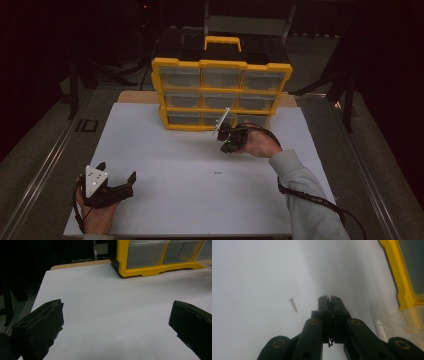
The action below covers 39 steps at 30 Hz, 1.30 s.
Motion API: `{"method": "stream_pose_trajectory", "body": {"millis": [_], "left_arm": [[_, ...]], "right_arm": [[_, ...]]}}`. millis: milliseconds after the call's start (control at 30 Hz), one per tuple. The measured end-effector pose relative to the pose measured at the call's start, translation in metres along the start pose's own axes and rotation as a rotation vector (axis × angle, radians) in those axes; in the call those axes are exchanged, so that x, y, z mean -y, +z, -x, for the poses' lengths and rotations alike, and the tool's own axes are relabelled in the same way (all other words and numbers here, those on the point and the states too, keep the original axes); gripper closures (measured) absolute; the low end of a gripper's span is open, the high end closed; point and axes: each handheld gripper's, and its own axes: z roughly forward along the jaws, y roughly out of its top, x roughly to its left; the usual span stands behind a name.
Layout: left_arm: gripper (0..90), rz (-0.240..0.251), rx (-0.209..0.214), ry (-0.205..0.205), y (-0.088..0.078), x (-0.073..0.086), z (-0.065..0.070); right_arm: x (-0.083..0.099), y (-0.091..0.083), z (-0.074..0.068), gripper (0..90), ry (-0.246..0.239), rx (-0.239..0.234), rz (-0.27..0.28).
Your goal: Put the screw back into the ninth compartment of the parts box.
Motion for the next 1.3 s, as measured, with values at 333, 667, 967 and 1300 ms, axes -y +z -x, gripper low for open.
{"method": "stream_pose_trajectory", "body": {"millis": [333,667,967,1300], "left_arm": [[0.3,0.000,0.000,0.000,0.000,0.000,0.000],[0.3,0.000,0.000,0.000,0.000,0.000,0.000],[0.3,0.001,0.000,-0.002,0.000,0.000,0.000],[0.3,-0.002,0.001,-0.002,0.000,0.000,0.000]], "right_arm": [[-0.002,-0.011,0.007,87.7,0.030,0.020,0.017],[-0.003,-0.024,0.015,87.7,0.061,0.039,0.047],[-0.003,-0.033,0.025,87.7,0.097,0.043,0.085],[-0.001,-0.047,0.035,87.7,0.125,0.071,0.094]]}}
